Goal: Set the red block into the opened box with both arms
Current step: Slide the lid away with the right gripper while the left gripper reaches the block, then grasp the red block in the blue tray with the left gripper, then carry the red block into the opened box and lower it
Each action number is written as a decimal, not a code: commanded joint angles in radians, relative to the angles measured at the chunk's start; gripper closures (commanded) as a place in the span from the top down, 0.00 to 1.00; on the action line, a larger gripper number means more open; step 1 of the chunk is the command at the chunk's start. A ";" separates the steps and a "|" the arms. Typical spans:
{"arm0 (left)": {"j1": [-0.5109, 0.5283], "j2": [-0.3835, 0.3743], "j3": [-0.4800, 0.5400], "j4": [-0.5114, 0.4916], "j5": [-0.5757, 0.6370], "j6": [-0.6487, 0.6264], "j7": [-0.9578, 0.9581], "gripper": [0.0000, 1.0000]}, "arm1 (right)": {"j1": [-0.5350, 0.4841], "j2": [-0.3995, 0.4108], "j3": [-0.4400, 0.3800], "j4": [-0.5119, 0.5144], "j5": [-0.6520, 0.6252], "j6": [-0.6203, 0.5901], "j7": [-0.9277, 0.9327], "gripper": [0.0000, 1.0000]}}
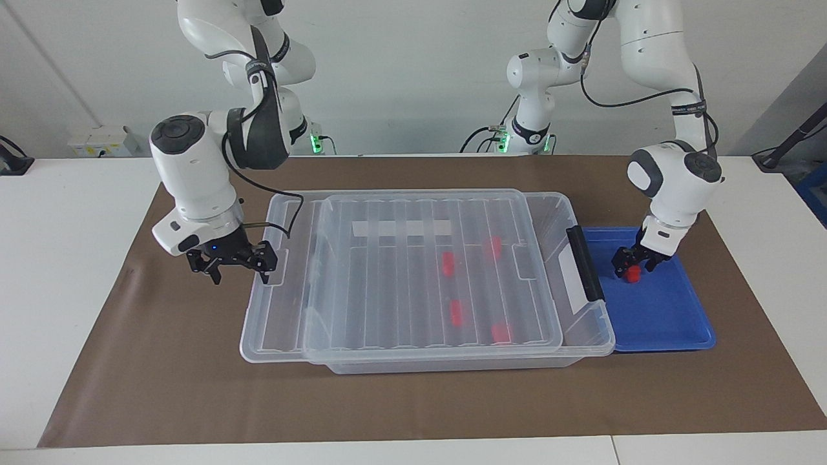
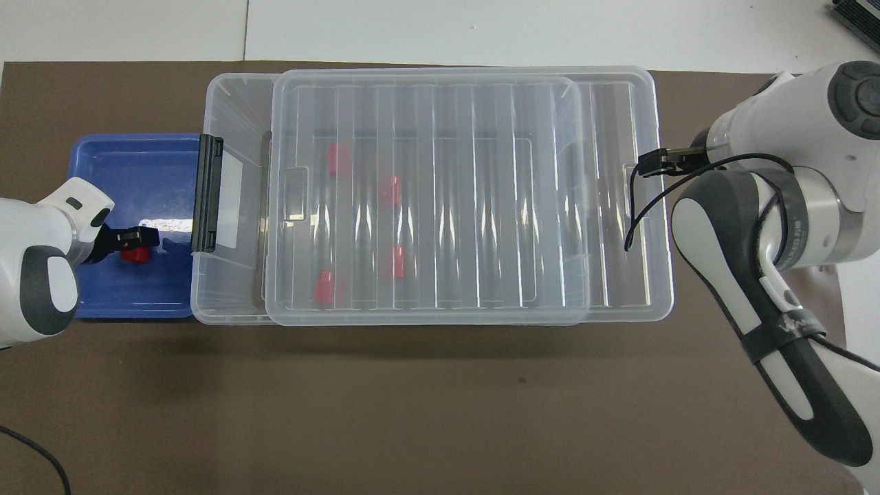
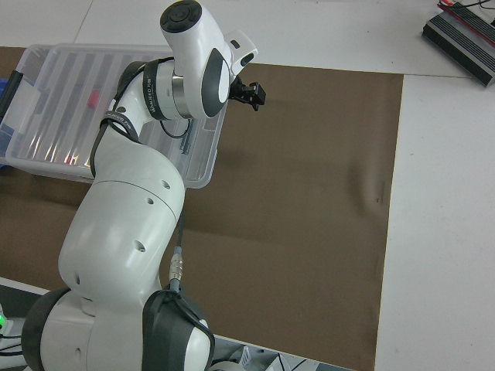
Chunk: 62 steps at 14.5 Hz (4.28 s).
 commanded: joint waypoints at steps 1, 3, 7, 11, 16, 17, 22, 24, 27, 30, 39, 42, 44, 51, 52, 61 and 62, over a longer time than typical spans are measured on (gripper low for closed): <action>0.006 0.007 -0.003 0.010 -0.010 0.003 0.027 0.04 | -0.034 -0.003 0.005 0.005 -0.034 -0.028 -0.027 1.00; 0.002 0.007 -0.005 0.039 -0.010 -0.049 0.026 0.00 | -0.053 -0.006 0.005 0.008 -0.051 -0.040 -0.050 1.00; -0.037 -0.014 -0.005 0.239 -0.010 -0.368 0.003 0.00 | -0.085 -0.010 0.004 0.010 -0.079 -0.055 -0.084 1.00; -0.081 -0.050 -0.015 0.410 -0.010 -0.635 -0.086 0.00 | -0.111 -0.015 0.002 0.011 -0.106 -0.080 -0.097 1.00; -0.127 -0.074 -0.072 0.562 -0.013 -0.819 -0.257 0.00 | -0.140 -0.027 -0.005 0.011 -0.114 -0.095 -0.134 1.00; -0.138 -0.073 -0.102 0.571 -0.015 -0.810 -0.371 0.00 | -0.151 -0.029 -0.005 0.011 -0.115 -0.101 -0.136 1.00; -0.231 -0.073 -0.153 0.548 -0.021 -0.691 -0.637 0.00 | -0.159 -0.040 -0.004 0.011 -0.140 -0.109 -0.137 1.00; -0.260 -0.076 -0.153 0.505 -0.021 -0.630 -0.639 0.00 | -0.156 -0.043 -0.004 0.013 -0.140 -0.109 -0.136 1.00; -0.322 -0.068 -0.152 0.391 -0.021 -0.460 -0.645 0.00 | -0.151 -0.070 0.004 0.022 -0.122 -0.132 -0.127 1.00; -0.340 -0.036 -0.152 0.321 -0.019 -0.338 -0.660 0.00 | -0.144 -0.111 0.005 0.027 -0.099 -0.170 -0.122 1.00; -0.374 0.108 -0.149 0.246 0.076 -0.146 -0.668 0.00 | -0.137 -0.276 0.033 0.110 -0.046 -0.526 -0.038 1.00; -0.365 0.121 -0.149 0.191 0.090 -0.064 -0.668 0.00 | -0.139 -0.285 0.041 0.091 -0.043 -0.525 -0.018 1.00; -0.365 0.122 -0.147 0.186 0.090 -0.060 -0.668 0.00 | -0.139 -0.288 0.041 0.087 -0.034 -0.520 -0.016 1.00; -0.365 0.121 -0.144 0.194 0.090 -0.086 -0.671 1.00 | -0.137 -0.291 0.041 0.084 -0.022 -0.519 -0.003 1.00; -0.366 0.114 -0.143 0.198 0.090 -0.115 -0.675 1.00 | -0.137 -0.291 0.041 0.084 -0.016 -0.519 0.005 1.00; -0.362 -0.074 -0.143 0.289 0.088 -0.483 -0.734 1.00 | -0.136 -0.313 0.041 0.048 -0.016 -0.519 0.019 1.00; -0.363 -0.096 -0.143 0.290 0.088 -0.512 -0.734 1.00 | -0.137 -0.311 0.041 0.048 -0.016 -0.519 0.018 1.00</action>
